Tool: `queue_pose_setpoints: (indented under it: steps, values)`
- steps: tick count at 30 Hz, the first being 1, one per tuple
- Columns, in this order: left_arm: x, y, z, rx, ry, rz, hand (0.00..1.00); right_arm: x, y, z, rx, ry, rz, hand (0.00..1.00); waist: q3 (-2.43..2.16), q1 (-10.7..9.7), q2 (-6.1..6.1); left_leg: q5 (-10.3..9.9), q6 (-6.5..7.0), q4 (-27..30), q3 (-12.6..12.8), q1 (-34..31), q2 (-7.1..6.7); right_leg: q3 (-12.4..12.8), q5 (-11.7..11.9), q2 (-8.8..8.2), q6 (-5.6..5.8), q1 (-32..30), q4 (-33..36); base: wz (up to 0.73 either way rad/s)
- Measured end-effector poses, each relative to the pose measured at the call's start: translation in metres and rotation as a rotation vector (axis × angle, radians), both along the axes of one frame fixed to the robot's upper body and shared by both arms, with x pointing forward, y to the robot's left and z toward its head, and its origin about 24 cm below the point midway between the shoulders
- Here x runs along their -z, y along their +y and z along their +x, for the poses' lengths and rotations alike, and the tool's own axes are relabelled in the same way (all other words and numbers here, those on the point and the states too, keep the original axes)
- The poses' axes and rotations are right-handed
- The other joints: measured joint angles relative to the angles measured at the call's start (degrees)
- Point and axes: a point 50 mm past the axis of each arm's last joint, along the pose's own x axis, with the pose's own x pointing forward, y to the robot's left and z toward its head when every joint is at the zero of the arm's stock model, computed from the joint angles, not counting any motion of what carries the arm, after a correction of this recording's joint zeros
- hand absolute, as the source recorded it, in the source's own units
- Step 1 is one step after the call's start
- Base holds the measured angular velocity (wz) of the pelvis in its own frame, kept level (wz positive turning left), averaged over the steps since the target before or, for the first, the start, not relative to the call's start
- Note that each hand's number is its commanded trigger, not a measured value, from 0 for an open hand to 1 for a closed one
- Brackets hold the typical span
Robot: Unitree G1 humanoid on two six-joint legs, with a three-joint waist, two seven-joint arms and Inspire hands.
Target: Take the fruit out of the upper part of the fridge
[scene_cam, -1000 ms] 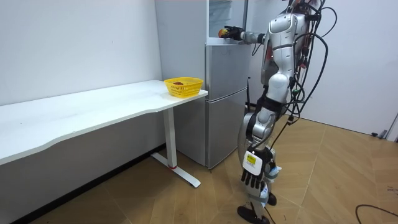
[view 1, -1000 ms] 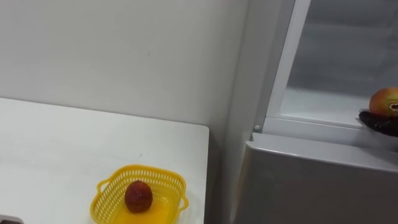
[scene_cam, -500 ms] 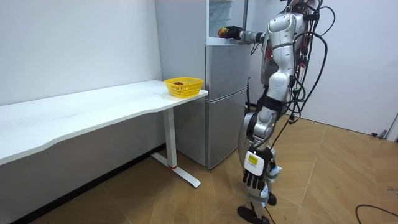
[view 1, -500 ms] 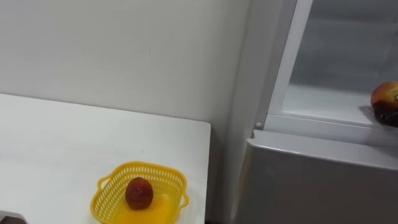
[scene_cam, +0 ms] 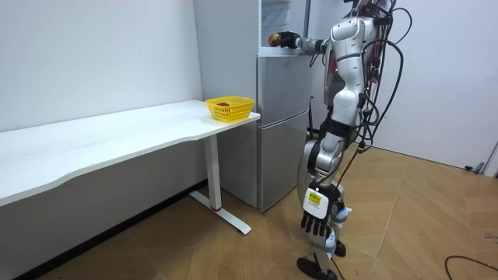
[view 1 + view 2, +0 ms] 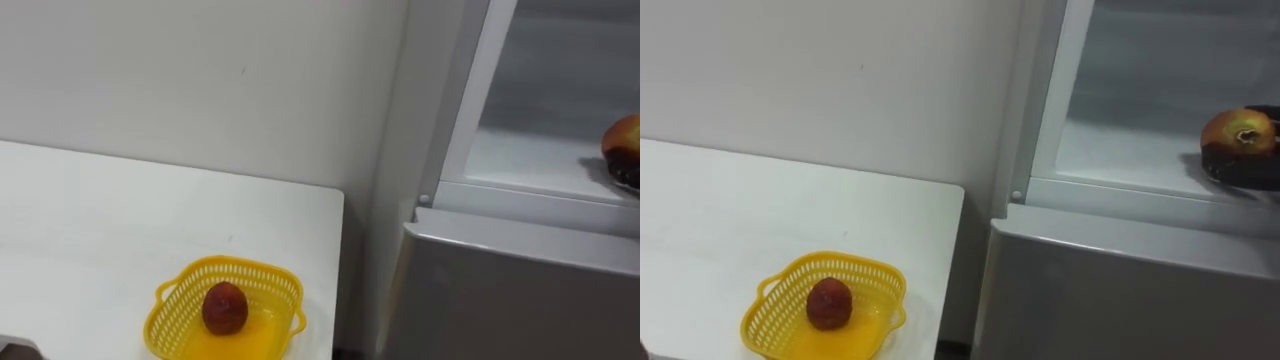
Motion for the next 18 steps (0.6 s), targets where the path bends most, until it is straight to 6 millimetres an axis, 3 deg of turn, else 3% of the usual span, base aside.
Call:
queue_pose_setpoints:
  steps: [9,18]
  values:
    - [0.001,-0.001,0.004,-0.016,-0.018,-0.005,0.0,-0.006,0.009,0.004,-0.036,-0.022,0.003,1.0,0.05,0.5,-0.11,0.0,-0.08,-0.3,0.1,-0.2,0.04,0.1,0.0,0.42,-0.02,0.5,-0.7,0.0]
    - [0.0,0.0,0.008,-0.026,-0.046,-0.012,0.0,-0.008,0.043,0.007,-0.181,-0.08,-0.045,1.0,-0.52,-1.2,0.18,0.1,-0.22,-0.1,0.4,-0.4,0.05,-0.1,0.0,0.42,-0.03,0.3,-0.6,0.0]
